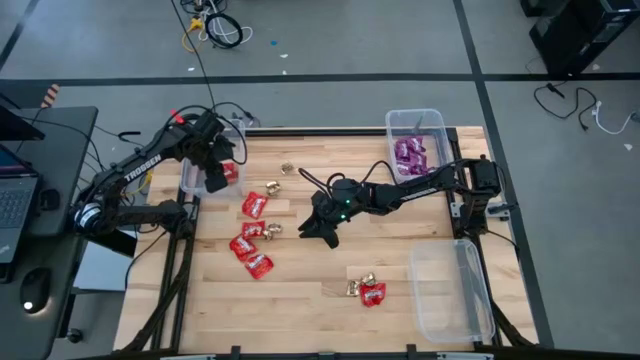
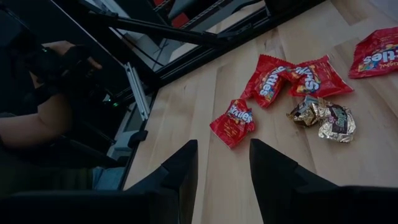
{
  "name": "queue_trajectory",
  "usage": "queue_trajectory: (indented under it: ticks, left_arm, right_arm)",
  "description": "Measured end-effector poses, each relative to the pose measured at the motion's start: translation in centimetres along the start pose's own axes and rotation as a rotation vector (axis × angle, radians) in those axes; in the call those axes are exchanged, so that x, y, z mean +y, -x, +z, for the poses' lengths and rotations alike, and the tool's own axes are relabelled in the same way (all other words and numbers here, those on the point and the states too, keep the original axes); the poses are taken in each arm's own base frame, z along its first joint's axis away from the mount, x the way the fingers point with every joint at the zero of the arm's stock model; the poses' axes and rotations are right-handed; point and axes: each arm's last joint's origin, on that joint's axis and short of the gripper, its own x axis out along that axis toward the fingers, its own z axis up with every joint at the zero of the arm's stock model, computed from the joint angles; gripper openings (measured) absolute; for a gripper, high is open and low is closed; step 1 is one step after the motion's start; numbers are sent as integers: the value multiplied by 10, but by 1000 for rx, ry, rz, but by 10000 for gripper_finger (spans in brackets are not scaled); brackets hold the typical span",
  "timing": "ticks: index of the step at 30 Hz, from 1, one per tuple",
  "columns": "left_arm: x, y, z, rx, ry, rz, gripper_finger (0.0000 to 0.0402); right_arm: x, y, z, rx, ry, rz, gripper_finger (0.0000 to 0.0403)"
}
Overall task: Sort candy
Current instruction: Put the red candy into the top left transparent bin
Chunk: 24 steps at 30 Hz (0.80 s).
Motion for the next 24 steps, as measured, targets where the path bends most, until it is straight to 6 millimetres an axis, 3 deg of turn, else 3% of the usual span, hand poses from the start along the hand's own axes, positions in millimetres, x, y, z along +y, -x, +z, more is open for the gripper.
queue_trajectory:
  ticks: [24]
  left_arm:
    - [2, 1, 2, -9, 39, 44, 71]
  right_arm:
    - [0, 0, 0, -6, 3, 3, 130]
